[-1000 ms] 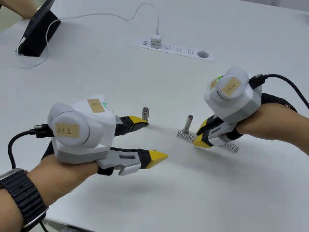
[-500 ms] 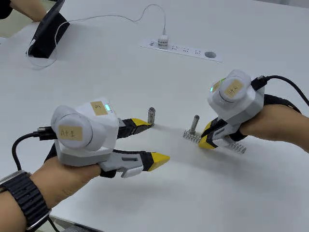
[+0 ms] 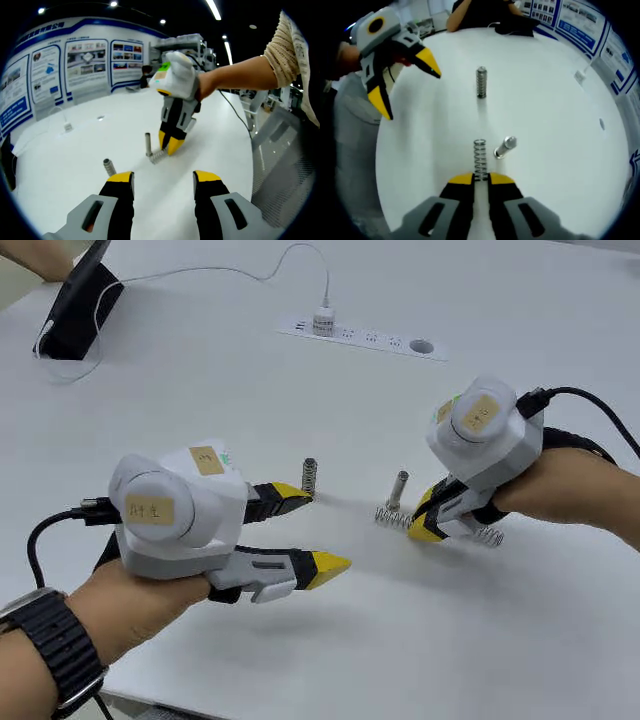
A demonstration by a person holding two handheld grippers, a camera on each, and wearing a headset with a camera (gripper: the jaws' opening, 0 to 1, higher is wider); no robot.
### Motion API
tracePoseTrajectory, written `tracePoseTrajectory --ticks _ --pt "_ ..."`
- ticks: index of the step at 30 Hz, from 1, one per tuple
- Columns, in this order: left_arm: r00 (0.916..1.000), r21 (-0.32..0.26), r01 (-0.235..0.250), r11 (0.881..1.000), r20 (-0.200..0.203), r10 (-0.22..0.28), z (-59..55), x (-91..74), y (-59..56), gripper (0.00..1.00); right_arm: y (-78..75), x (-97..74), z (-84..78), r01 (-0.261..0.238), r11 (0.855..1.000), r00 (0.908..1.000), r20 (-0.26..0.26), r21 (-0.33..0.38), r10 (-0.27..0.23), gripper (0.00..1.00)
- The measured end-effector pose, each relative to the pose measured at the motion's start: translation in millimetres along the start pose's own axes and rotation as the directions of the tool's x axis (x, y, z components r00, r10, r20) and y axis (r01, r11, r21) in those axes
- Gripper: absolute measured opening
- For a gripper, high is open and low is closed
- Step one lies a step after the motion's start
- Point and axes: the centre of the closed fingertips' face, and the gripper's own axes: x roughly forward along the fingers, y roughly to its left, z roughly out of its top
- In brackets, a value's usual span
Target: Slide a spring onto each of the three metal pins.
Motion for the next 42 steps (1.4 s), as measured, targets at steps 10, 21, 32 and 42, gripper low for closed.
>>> tracePoseTrajectory --ticks 10,21,32,42 --pt "0.9977 0.057 0.065 0.996 0.016 -0.066 5.1 23.8 -11.0 0.47 12.0 -26.6 -1.3 0.008 1.000 0.9999 0.009 -0.024 -0.008 0.12" --pt "0.9912 0.127 0.120 0.985 0.040 -0.126 16.8 35.6 -18.0 0.38 31.0 -35.9 17.3 -0.018 0.990 0.9998 -0.002 -0.141 0.018 0.12" --pt "0.9843 0.214 0.165 0.963 0.027 -0.175 15.2 36.5 -28.0 0.19 48.3 -40.5 28.3 -0.038 0.978 0.9990 -0.032 -0.205 0.032 0.12" --pt "0.9860 0.248 0.160 0.955 0.006 -0.167 8.2 37.2 -27.2 0.12 54.7 -50.6 39.2 -0.045 0.974 0.9989 -0.021 -0.221 0.041 0.12"
